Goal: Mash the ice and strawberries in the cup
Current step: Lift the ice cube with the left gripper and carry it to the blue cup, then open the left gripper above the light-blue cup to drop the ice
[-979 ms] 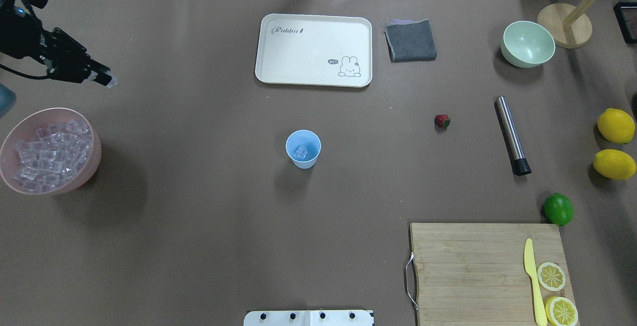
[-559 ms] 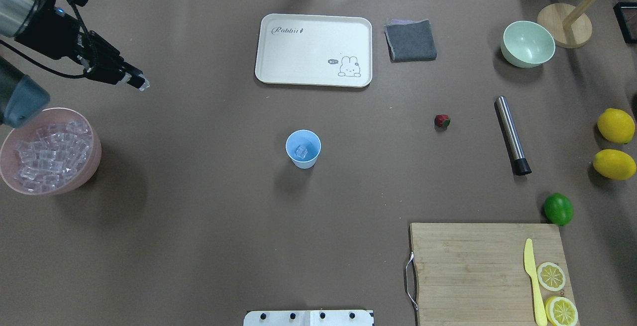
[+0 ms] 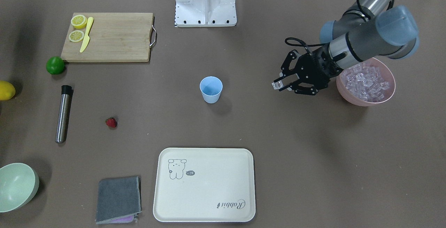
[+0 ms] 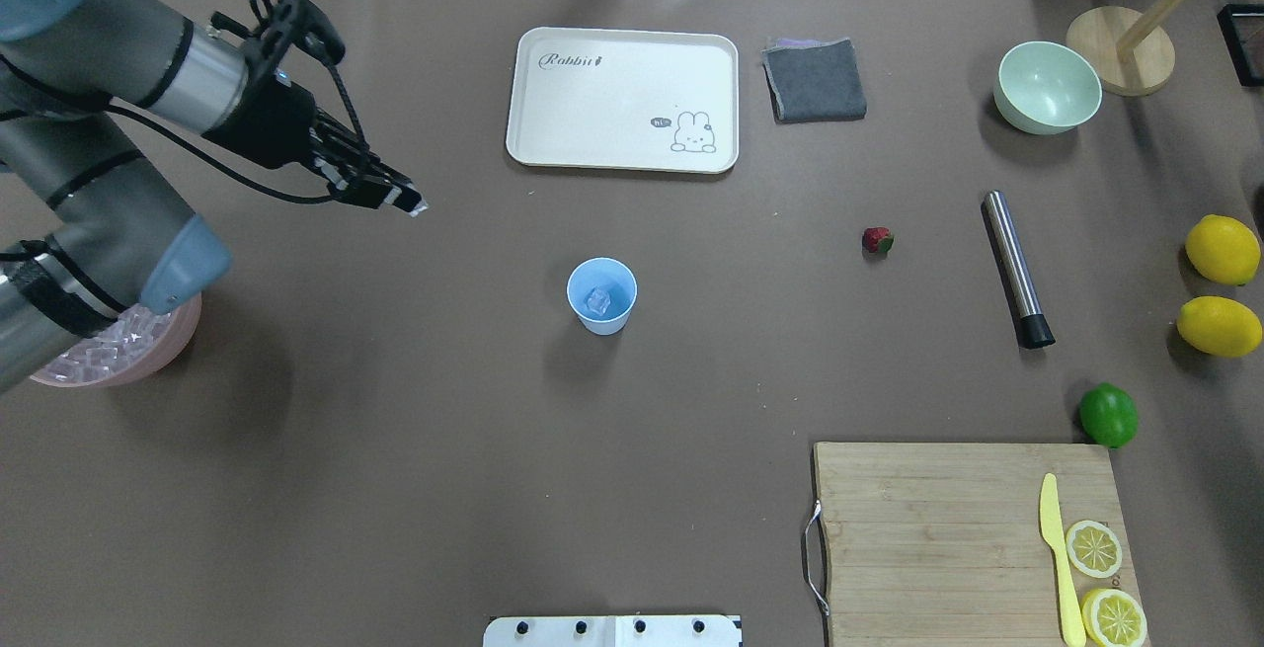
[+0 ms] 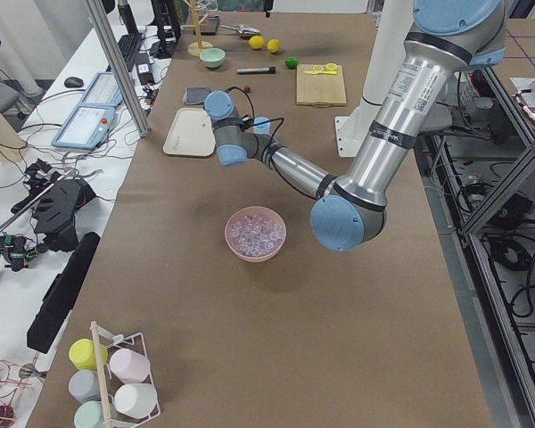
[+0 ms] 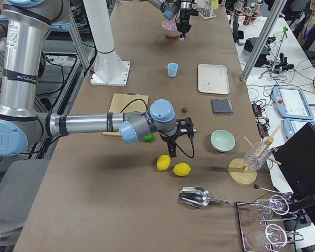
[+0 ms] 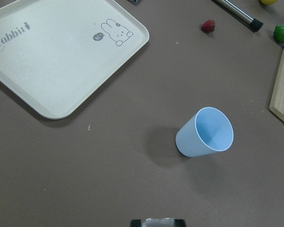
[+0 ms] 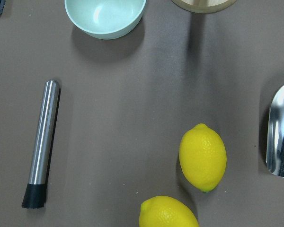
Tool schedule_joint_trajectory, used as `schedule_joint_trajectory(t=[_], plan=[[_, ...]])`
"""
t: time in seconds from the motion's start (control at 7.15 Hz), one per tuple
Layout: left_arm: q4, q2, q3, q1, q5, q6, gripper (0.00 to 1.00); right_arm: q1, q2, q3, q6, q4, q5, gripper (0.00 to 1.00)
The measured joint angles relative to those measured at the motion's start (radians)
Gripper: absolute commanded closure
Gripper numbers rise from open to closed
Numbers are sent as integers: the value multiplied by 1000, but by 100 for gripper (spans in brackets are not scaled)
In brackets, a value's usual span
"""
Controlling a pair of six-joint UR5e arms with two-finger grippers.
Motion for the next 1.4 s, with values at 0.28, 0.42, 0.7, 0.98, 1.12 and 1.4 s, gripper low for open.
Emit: schedule_joint_trajectory(t=[0.28,0.42,0.7,0.98,1.12,1.4], plan=[[-6,-62,0,97,141,-93,100,-2,1,-1,-2,-1,-2,0],[-6,-98,4,141,205,-140,100,-2,1,-2,-4,-1,-3,0],[-9,-156,26,214,316,-192,100,-4,1,-4,-5,-1,-4,0],[-14,-169,36,246,353,-201,100,-6,0,-5,-5,0,-6,0],[-16,-167,40,260,365,-202,100,-7,0,-6,-5,0,-8,0],[-19,-163,44,292,403,-202,100,-8,0,-6,-5,0,-9,0]])
